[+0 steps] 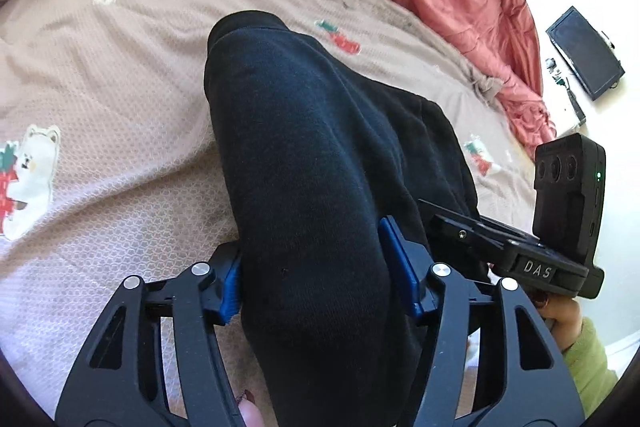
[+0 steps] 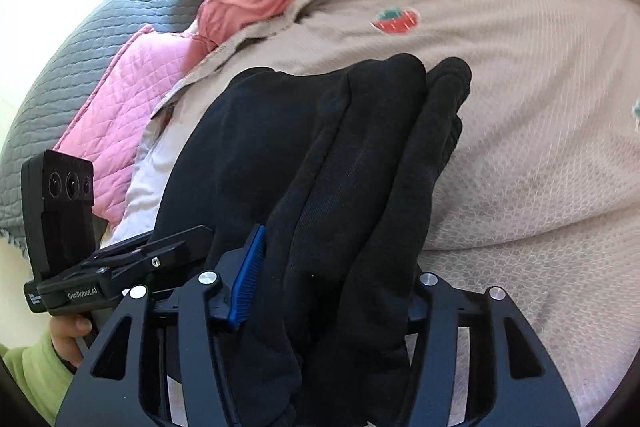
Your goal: Fold small clothes
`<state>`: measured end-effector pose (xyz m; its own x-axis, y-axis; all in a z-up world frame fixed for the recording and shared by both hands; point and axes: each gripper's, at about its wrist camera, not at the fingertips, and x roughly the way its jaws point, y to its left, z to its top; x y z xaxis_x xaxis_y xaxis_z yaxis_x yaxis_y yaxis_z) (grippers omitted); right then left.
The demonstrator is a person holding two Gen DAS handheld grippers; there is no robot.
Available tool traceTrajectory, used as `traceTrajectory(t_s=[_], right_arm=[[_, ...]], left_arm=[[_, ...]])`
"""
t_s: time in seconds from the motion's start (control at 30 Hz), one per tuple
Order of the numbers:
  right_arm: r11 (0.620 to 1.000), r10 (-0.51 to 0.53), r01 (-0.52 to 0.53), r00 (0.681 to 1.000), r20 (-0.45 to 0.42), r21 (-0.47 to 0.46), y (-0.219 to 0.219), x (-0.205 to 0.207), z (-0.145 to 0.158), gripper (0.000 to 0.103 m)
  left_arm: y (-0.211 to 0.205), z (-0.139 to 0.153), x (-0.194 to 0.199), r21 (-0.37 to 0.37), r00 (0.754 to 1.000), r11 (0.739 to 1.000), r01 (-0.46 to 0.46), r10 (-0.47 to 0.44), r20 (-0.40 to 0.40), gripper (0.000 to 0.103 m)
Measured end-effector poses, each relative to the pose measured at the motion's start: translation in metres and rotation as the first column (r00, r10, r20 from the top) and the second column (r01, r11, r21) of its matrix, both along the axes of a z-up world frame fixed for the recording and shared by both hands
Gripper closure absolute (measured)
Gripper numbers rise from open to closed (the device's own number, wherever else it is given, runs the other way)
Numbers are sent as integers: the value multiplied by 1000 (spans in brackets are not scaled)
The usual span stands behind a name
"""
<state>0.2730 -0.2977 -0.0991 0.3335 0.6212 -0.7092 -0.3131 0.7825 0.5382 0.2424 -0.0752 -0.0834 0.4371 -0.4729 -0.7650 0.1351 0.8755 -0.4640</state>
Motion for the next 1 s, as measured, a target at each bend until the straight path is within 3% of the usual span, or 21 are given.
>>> traceTrajectory(t_s=[0.47,0.87,1.0], right_arm=[[1000,20,-21,993,119,12,23,-16,54,52],[999,28,-24,988,155,-32,22,-15,68,56],[998,17,-11,995,98,-67,12,-10,51,56]], left_arm=[[24,56,-17,12,993,999,-33,32,114,52],[18,55,-13,2,993,1000,-22,22,115,53],[8,40,-5,51,995,998,-42,38,89,53]])
